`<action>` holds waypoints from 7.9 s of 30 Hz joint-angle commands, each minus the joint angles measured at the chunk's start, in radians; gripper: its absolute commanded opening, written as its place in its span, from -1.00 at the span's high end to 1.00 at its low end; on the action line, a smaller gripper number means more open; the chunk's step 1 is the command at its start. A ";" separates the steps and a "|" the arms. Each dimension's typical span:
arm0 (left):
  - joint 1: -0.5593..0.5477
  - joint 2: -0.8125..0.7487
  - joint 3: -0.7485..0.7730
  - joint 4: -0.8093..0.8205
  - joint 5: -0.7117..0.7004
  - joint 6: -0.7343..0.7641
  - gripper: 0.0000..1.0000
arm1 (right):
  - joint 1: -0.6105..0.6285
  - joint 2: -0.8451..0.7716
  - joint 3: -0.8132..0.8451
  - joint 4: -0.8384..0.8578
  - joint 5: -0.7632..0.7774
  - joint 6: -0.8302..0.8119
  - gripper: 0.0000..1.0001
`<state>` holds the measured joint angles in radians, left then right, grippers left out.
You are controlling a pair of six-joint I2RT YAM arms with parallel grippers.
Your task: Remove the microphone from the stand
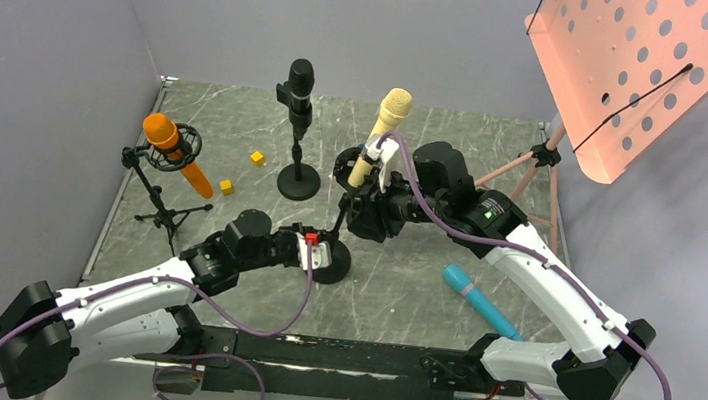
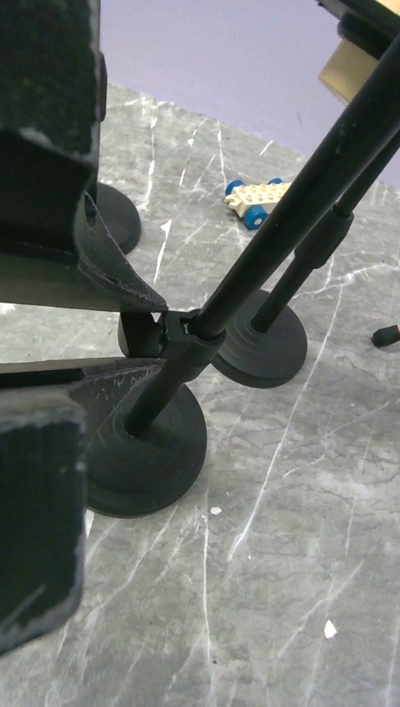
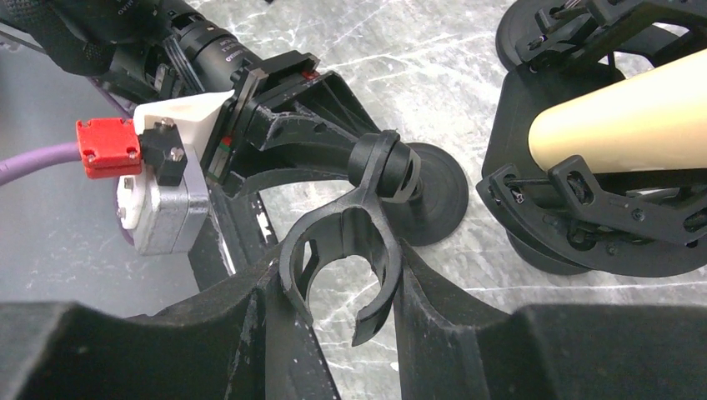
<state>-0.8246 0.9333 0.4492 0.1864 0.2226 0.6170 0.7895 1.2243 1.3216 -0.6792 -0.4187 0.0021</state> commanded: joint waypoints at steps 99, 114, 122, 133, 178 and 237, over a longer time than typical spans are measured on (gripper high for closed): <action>0.369 0.365 0.539 -0.651 0.888 -0.959 -0.23 | 0.137 -0.146 -0.061 -0.060 0.031 -0.371 0.75; 0.032 -0.198 0.050 -0.279 -0.057 0.078 -0.48 | 0.109 -0.203 -0.194 0.085 0.044 -0.142 0.83; -0.103 -0.214 -0.021 -0.066 -0.152 0.194 -0.30 | 0.038 -0.178 -0.166 0.096 0.029 -0.077 0.88; -0.174 -0.073 -0.054 0.085 -0.170 0.328 -0.10 | 0.025 -0.155 -0.149 0.099 0.010 -0.063 0.88; -0.072 -0.222 0.056 -0.272 0.080 0.355 -0.30 | 0.027 -0.140 -0.106 0.060 0.037 -0.213 0.93; 0.315 0.179 0.450 -0.607 0.619 -0.480 -0.29 | 0.027 -0.197 -0.119 0.023 0.011 -0.221 0.95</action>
<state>-0.4805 1.2289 0.7933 -0.2821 0.9443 -0.1730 0.8188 1.0634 1.2030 -0.7036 -0.4332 -0.2020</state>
